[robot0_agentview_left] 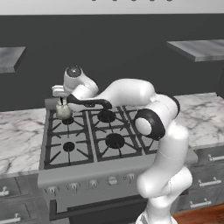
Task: The kettle is done boiling. Turn off the stove, then wait for 300 timesteps before moving the kettle to the dining table.
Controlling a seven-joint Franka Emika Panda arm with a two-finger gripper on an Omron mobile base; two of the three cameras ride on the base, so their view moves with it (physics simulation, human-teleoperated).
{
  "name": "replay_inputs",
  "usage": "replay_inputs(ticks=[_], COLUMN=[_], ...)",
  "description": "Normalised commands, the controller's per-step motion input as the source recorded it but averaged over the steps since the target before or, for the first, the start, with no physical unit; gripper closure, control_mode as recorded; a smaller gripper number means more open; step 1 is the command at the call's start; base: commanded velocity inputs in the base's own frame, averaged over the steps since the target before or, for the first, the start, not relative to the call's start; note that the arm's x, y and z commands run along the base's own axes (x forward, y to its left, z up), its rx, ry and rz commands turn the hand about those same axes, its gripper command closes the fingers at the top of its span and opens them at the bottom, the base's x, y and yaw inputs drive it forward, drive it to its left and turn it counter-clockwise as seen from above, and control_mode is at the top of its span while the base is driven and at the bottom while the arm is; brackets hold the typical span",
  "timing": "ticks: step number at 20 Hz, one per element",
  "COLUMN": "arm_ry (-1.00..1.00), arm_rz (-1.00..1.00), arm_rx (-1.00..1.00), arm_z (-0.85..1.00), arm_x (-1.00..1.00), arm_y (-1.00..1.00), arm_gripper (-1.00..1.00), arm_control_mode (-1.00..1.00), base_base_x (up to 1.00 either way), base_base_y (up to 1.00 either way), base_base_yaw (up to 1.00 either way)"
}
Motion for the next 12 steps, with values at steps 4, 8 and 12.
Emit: replay_inputs(ticks=[4,8,12], arm_ry=[0.00,0.01,0.04], arm_rz=[0.00,0.00,0.00], arm_rx=[0.00,0.00,0.00], arm_z=[-0.04,-0.01,-0.05], arm_x=[0.23,0.27,0.34], arm_y=[0.01,0.07,0.19], arm_gripper=[-1.00,-1.00,-1.00], arm_control_mode=[-1.00,-1.00,-1.00], base_base_x=[0.00,0.00,0.00], base_base_y=[0.00,0.00,0.00], base_base_yaw=[0.00,0.00,0.00])
